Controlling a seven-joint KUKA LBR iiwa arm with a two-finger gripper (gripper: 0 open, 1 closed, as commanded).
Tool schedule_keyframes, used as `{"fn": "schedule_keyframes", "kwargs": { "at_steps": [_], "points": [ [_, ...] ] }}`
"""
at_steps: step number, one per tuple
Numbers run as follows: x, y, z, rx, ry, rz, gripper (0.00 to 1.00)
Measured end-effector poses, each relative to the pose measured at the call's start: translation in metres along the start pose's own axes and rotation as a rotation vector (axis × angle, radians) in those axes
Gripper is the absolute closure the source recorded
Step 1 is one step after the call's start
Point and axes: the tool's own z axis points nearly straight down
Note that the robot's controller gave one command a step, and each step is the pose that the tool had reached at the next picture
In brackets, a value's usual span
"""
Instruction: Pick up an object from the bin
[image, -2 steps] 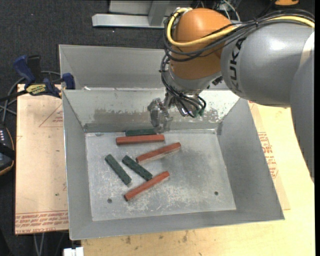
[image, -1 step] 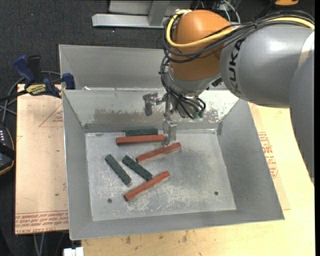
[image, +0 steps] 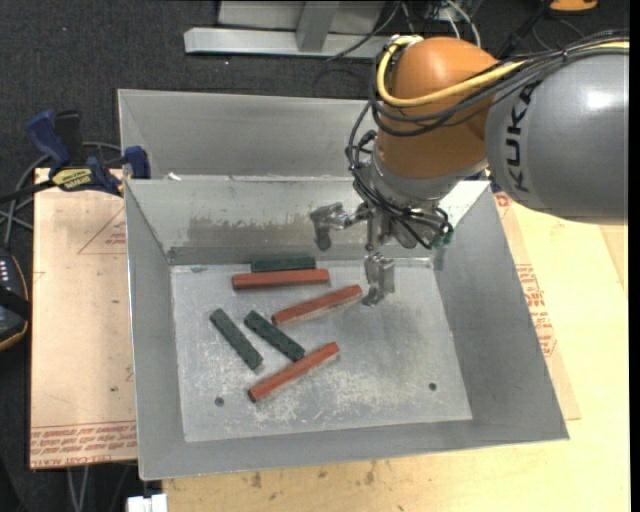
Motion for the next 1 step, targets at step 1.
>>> {"fn": "schedule_keyframes", "kwargs": {
  "at_steps": [1],
  "points": [
    [0.0280,0.0482,0.1379,-0.006,0.007,-0.209,0.00]
  ]
}}
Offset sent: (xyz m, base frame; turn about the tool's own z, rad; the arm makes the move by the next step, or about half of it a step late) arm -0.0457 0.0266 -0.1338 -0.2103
